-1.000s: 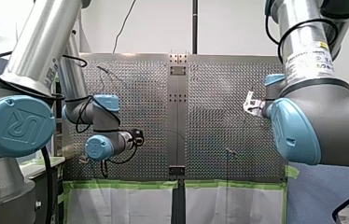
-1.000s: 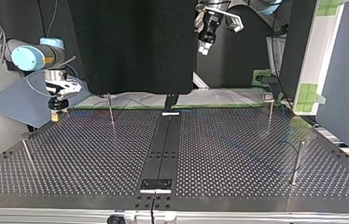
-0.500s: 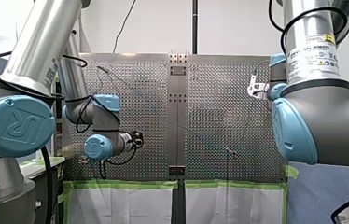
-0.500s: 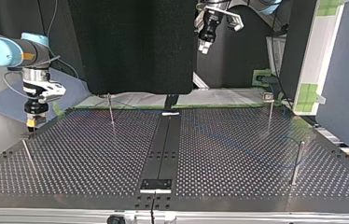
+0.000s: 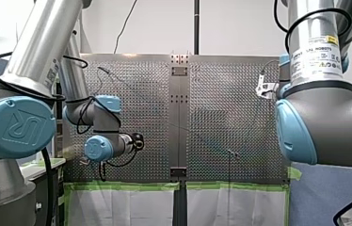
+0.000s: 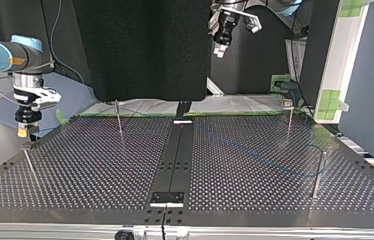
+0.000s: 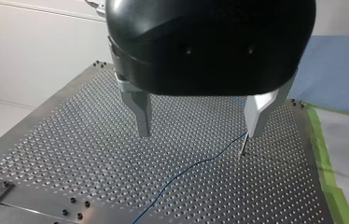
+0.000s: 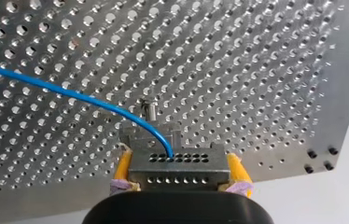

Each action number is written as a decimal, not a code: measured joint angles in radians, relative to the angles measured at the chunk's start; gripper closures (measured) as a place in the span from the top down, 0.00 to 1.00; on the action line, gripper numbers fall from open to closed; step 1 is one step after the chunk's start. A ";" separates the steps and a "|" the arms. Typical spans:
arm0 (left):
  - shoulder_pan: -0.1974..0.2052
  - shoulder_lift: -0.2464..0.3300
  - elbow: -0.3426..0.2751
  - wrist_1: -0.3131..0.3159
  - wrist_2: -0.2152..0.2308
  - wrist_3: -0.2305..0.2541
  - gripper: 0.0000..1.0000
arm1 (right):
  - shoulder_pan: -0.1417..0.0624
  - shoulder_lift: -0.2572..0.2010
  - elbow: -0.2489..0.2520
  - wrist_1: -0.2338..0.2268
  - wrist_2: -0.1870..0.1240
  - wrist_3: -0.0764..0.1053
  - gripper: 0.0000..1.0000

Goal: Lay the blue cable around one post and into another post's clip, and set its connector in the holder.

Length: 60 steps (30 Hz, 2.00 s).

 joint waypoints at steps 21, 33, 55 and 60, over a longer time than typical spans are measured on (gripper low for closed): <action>0.001 0.000 0.005 -0.037 -0.013 0.001 0.99 | -0.063 0.034 -0.076 0.111 -0.153 -0.041 0.00; 0.002 0.000 0.031 -0.091 -0.029 0.016 0.99 | -0.095 0.082 -0.132 0.161 -0.212 -0.070 0.00; 0.002 0.000 0.038 -0.109 -0.048 0.022 0.99 | -0.116 0.128 -0.185 0.150 -0.320 -0.061 0.00; 0.002 0.000 0.037 -0.109 -0.049 0.022 0.99 | -0.116 0.129 -0.192 0.150 -0.325 -0.056 0.00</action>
